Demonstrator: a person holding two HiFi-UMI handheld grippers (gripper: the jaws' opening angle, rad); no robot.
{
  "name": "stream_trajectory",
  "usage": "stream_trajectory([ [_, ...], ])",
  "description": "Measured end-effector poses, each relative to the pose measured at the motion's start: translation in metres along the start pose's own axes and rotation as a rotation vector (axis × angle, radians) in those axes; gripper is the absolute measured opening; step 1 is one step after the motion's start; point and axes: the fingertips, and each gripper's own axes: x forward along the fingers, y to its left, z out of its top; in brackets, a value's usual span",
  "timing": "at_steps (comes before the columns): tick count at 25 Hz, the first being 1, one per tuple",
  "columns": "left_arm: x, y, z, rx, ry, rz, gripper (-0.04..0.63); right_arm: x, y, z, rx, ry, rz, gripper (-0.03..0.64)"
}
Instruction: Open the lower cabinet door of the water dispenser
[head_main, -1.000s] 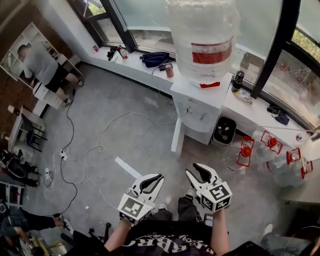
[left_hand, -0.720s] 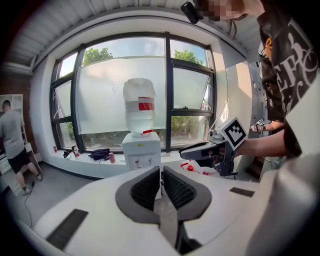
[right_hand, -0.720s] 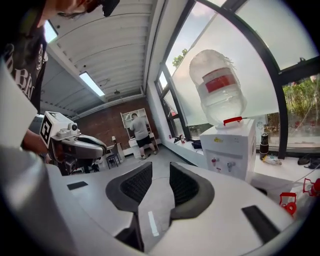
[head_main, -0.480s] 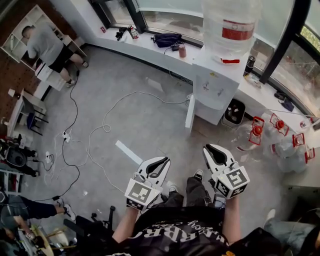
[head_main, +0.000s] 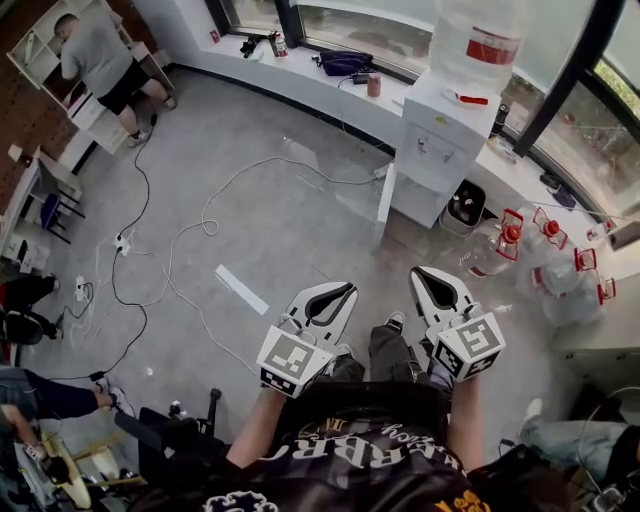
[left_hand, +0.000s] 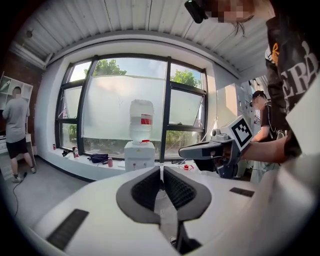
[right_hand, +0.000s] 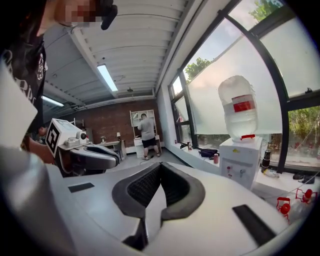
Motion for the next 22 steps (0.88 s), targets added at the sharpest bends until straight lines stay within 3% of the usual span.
stream_trajectory([
  [8, -0.024, -0.024, 0.010, 0.043, -0.052, -0.063, 0.027, -0.024, 0.015, 0.012, -0.071, 0.004, -0.076, 0.010],
  [22, -0.023, -0.045, 0.004, 0.072, -0.047, -0.114, 0.027, -0.051, 0.006, 0.011, -0.103, 0.007, -0.135, 0.010],
])
